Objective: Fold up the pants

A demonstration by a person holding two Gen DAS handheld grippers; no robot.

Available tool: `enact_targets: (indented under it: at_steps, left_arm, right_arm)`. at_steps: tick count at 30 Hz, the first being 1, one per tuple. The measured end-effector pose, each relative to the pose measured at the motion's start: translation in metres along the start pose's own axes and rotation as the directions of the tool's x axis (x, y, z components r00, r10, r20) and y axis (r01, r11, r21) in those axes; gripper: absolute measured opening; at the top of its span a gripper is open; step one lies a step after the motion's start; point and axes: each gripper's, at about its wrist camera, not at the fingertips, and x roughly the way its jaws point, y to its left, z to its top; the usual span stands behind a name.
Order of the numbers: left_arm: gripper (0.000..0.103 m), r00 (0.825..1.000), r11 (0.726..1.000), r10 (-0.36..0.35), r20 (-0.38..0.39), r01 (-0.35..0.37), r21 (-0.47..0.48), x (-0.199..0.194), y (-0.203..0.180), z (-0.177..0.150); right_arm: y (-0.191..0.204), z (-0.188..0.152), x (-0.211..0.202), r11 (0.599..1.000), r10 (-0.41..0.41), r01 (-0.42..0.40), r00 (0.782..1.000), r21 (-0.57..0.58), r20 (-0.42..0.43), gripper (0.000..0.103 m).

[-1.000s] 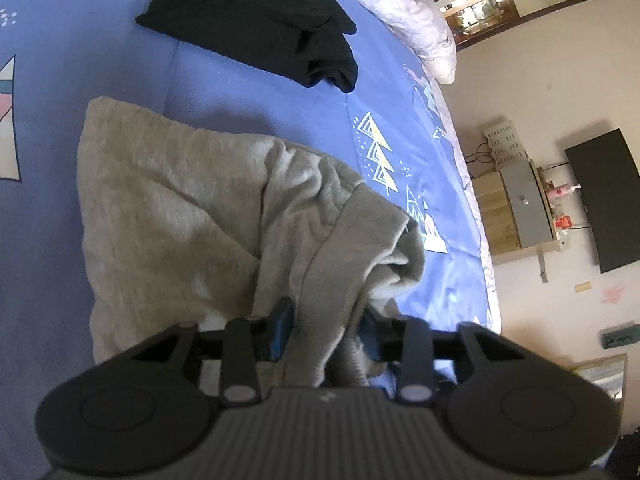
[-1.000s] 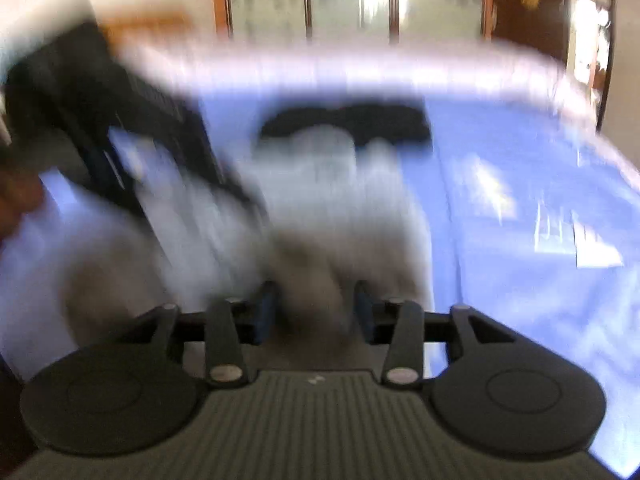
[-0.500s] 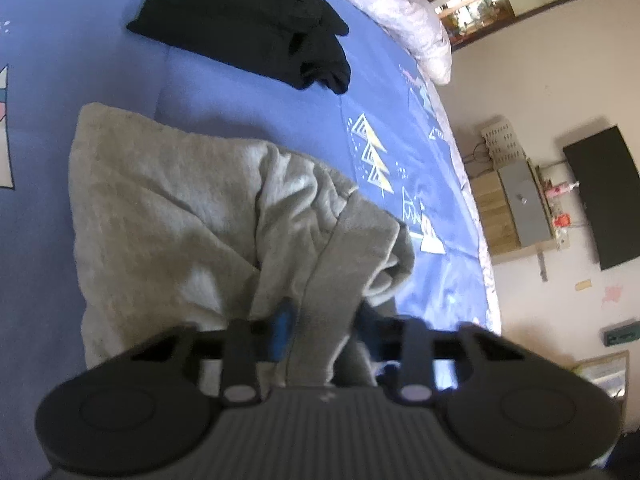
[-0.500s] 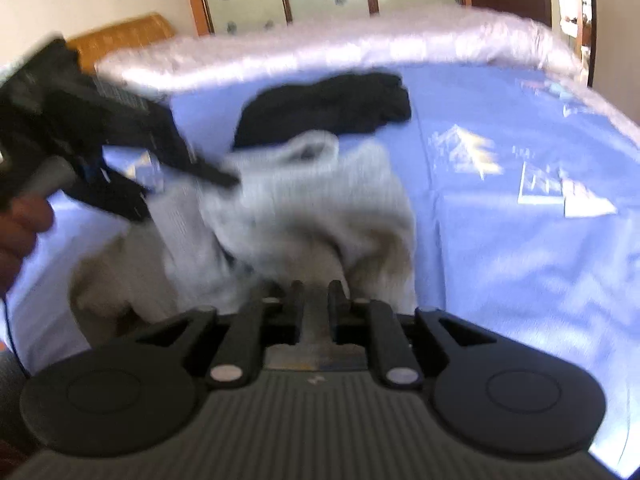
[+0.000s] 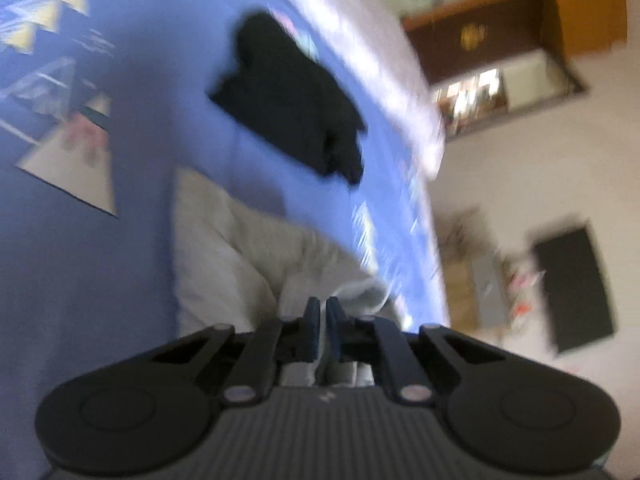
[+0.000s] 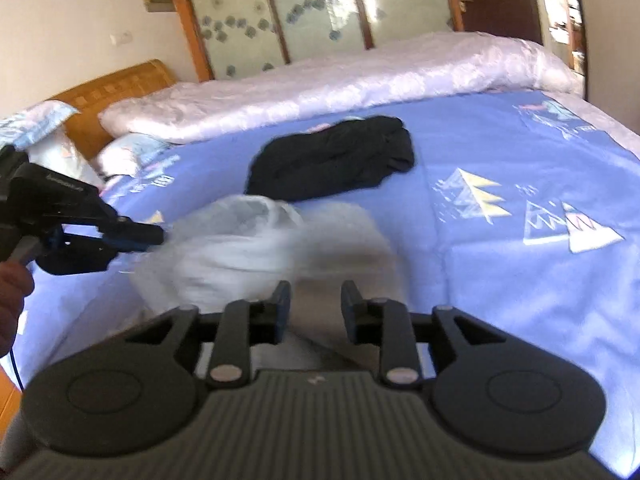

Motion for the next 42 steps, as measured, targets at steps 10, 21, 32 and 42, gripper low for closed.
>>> enact_targets:
  at_steps: [10, 21, 32, 42]
  left_arm:
    - [0.038, 0.997, 1.0, 0.006, 0.072, -0.005, -0.01, -0.041, 0.005, 0.005]
    - [0.094, 0.968, 0.895, 0.215, -0.128, -0.143, 0.422, 0.062, -0.065, -0.057]
    - [0.016, 0.927, 0.767, 0.373, -0.043, -0.282, 0.576, 0.112, -0.083, -0.069]
    - [0.015, 0.961, 0.96, 0.166, 0.219, -0.209, 0.188, -0.073, -0.017, -0.012]
  right_arm:
    - [0.038, -0.001, 0.019, 0.992, 0.0, -0.002, 1.0, -0.125, -0.015, 0.049]
    - [0.007, -0.014, 0.01, 0.997, -0.065, 0.064, 0.998, -0.053, -0.024, 0.049]
    - [-0.006, -0.015, 0.019, 0.998, -0.041, 0.042, 0.999, 0.037, -0.03, 0.049]
    - [0.017, -0.019, 0.02, 0.997, -0.041, 0.039, 0.999, -0.064, -0.026, 0.049]
